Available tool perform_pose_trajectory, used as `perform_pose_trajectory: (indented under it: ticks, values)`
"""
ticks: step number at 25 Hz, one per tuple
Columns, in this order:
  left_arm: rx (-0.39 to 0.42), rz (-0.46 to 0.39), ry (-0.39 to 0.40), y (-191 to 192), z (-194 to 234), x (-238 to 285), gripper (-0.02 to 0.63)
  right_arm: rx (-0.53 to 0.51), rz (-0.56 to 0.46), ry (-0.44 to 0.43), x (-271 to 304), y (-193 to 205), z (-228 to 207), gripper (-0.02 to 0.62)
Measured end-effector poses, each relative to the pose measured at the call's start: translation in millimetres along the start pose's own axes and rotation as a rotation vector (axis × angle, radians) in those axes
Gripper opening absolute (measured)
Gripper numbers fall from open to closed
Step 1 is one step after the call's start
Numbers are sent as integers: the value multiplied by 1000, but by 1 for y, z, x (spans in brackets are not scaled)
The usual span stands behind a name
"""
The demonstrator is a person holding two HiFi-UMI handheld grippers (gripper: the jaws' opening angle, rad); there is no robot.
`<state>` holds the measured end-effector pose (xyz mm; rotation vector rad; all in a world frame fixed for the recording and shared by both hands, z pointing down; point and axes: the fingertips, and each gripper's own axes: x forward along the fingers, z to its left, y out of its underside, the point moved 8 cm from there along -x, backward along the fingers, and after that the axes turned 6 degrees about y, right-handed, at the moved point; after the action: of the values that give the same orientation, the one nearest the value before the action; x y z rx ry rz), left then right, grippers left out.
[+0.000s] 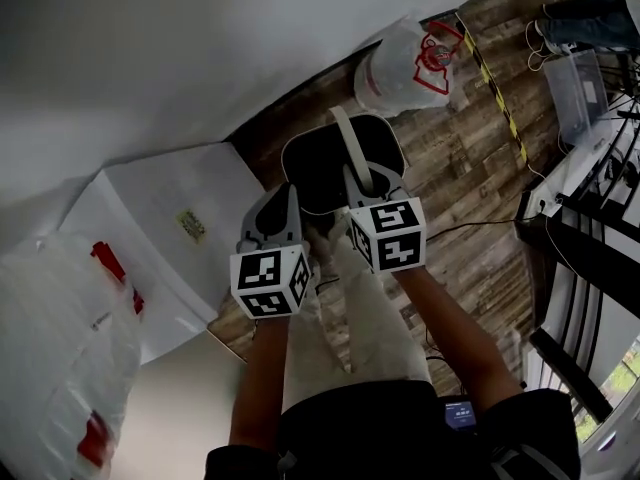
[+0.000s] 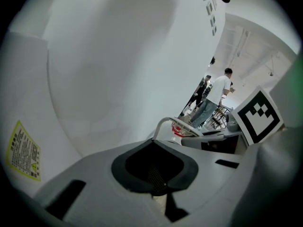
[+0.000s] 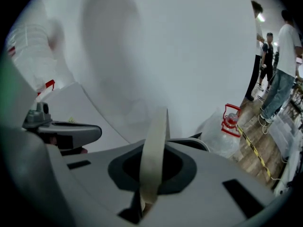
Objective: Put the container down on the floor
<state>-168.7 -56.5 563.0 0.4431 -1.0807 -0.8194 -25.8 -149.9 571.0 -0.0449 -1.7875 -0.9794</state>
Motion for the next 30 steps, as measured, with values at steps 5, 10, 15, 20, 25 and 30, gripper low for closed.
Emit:
perform_pose_trajectory:
  ticks: [5,10,15,20,25,30]
  values:
    - [1,38,-11,16,13,15,18,1,25,-5,19,14,2,31]
    - [-25,73,-23,40,22,27,18,-1,51,-10,40,29,2,31]
    - [-37,124,-16,65,29,39,18,-3,82,-8,61,46,2,31]
    - [-39,161,-3,85,33,51,18,-7,105,-11,75,64,5,31]
    - [-73,192,1,107,39,65,18,-9,132,-17,93,81,3,31]
    - [-97,221,-11,130,50,77,18,-19,159,-26,110,99,7,31]
